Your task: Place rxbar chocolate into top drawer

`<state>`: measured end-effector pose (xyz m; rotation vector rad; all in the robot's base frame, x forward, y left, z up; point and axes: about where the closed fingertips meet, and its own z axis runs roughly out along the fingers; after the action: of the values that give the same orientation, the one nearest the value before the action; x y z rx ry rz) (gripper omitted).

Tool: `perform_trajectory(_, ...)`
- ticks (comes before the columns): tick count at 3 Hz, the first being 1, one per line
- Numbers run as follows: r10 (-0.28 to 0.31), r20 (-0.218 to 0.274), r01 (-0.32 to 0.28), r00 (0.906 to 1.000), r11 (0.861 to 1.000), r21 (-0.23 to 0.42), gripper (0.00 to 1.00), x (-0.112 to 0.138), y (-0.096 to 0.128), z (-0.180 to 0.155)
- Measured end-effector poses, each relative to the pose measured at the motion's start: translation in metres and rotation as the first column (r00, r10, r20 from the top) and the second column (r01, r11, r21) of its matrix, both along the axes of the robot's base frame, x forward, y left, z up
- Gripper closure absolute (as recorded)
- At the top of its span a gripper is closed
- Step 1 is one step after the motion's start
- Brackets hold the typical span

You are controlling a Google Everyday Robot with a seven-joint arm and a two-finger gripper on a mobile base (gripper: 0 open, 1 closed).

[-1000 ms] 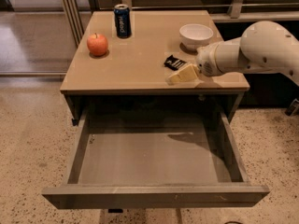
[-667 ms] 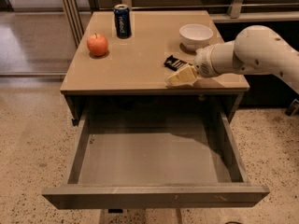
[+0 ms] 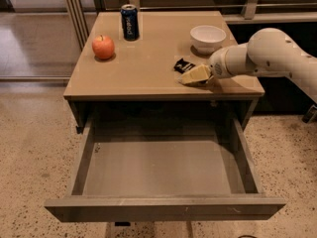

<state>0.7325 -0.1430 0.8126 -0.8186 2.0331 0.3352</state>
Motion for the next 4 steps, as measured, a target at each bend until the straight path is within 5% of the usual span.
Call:
perform_trajectory(2, 0.009, -0.055, -0.007, 0.9984, 0.999, 0.043, 0.51, 0.002, 0.006, -0.004)
perform_trajectory(4, 0.053, -0.048, -0.050, 0.9974, 0.997, 0.053, 1.00, -0.018, 0.014, 0.015)
